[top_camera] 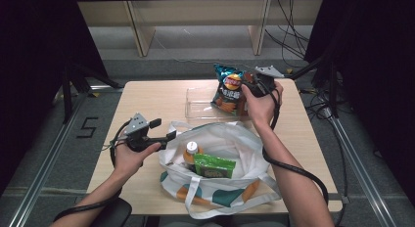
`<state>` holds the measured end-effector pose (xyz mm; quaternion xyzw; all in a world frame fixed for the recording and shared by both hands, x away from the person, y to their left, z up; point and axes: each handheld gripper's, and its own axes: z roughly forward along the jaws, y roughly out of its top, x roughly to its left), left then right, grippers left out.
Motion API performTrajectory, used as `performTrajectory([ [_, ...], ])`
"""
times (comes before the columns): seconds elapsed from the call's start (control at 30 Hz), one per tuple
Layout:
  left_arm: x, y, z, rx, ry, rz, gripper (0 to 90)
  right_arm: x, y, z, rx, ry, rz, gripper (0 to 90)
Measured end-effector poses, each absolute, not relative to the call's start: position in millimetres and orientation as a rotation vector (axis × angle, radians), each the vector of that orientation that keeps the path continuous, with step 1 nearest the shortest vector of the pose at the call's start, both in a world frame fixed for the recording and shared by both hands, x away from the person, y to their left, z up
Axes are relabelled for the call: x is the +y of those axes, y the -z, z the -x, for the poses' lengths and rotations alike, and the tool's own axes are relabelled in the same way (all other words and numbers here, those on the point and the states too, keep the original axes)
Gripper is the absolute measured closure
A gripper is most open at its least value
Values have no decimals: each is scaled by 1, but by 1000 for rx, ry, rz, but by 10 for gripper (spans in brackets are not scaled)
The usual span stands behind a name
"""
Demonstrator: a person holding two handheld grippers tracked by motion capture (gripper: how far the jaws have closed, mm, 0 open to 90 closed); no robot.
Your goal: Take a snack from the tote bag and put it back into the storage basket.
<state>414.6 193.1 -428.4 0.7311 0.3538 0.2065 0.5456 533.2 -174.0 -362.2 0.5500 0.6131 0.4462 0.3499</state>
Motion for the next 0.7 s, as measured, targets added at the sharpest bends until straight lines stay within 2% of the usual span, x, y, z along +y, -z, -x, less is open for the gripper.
performTrajectory([
  [0.7, 193, 428, -415, 839, -489, -1734, 214, -173, 376, -535, 1628, -1133, -1424, 382],
])
